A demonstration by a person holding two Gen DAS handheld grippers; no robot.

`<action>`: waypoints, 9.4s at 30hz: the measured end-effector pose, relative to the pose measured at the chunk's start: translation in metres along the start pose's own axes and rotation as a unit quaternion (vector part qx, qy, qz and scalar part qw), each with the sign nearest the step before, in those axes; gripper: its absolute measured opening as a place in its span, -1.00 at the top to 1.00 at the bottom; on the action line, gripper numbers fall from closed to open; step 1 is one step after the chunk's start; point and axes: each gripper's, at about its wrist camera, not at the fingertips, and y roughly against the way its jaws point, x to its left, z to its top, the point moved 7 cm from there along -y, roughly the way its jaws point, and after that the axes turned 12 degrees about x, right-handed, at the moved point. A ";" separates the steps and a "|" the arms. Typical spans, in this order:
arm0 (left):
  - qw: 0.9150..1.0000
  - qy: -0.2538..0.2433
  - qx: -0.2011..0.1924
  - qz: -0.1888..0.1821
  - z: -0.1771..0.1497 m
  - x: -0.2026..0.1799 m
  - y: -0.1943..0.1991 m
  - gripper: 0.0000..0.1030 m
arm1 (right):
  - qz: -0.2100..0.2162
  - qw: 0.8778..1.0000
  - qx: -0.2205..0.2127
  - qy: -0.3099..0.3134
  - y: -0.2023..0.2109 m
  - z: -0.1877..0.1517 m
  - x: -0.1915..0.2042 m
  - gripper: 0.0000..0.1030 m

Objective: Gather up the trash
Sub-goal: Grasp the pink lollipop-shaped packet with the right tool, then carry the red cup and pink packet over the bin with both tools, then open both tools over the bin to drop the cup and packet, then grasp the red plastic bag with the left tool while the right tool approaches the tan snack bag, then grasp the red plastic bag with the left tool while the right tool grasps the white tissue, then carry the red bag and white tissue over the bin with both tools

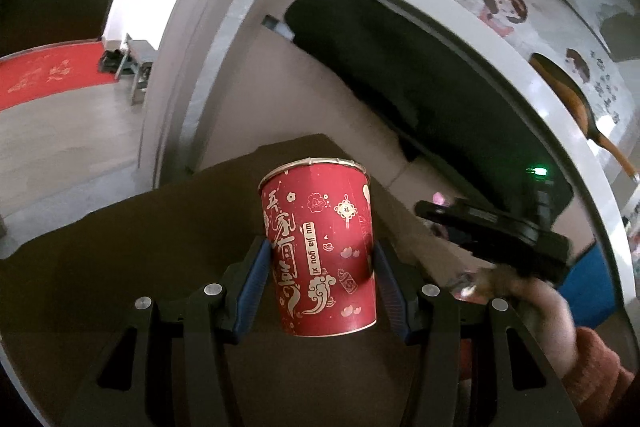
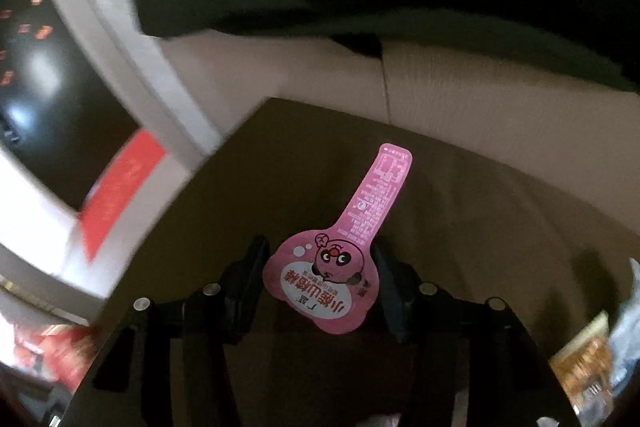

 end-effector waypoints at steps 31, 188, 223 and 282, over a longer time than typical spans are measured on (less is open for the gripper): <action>0.947 -0.299 -0.100 -0.060 -0.085 -0.400 0.041 -0.04 | -0.130 0.952 -0.268 0.072 0.358 -0.172 -0.197 0.05; 0.981 -0.119 0.153 0.004 -0.091 -0.106 -0.055 0.05 | -0.006 0.993 -0.046 0.105 0.115 -0.181 -0.144 0.18; 0.982 -0.128 0.141 0.019 -0.091 -0.120 -0.062 0.10 | -0.026 0.997 -0.063 -0.026 0.081 -0.134 -0.204 0.11; 0.917 -0.375 -0.036 -0.133 -0.183 -0.500 0.015 0.44 | -0.236 0.922 -0.307 0.016 0.425 -0.247 -0.294 0.11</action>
